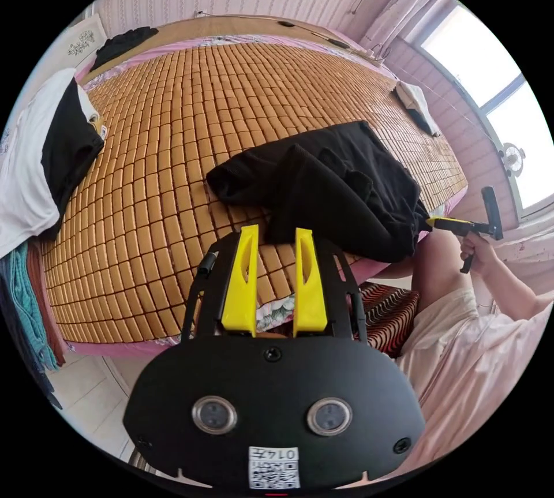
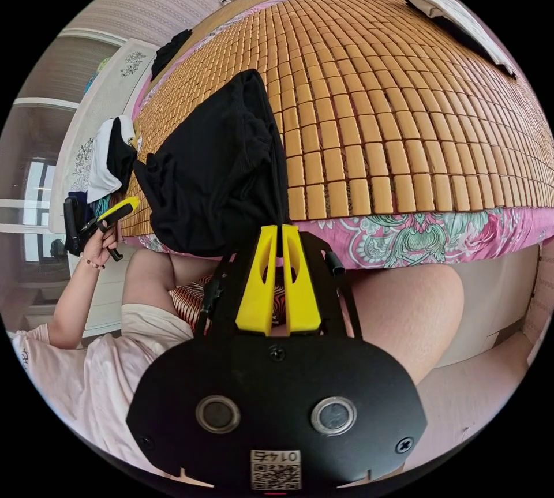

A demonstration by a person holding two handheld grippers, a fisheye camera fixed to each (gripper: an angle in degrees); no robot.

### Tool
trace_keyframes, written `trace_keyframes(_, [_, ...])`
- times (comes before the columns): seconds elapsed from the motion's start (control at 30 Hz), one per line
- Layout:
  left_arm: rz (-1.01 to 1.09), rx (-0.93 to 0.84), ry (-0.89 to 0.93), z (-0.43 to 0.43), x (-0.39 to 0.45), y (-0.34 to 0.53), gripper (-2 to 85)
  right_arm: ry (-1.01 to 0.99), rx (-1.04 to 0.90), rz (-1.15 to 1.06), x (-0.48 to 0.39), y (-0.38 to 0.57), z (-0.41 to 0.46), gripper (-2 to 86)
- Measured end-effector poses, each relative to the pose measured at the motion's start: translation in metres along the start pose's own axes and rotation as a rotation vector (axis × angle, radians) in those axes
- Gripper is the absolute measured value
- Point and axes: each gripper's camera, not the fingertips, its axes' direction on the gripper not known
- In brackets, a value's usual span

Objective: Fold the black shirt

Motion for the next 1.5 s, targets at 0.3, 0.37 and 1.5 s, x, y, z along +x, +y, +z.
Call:
trace_keyframes(0.3, [-0.136,-0.060,0.344,-0.004,-0.039,0.026,-0.2,-0.196,0.221,-0.020,-0.009,0.030,-0.069,0.5])
trace_keyframes(0.37, [-0.146,-0.031,0.389,-0.024,-0.048,0.047,-0.7,-0.309,0.297,-0.053,-0.011,0.036,-0.091,0.4])
trace_keyframes(1.5, [-0.336,0.647,0.553,-0.221,-0.056,0.275,-1.0,0.037,0.053,-0.487,-0.263,0.012,0.048,10.3])
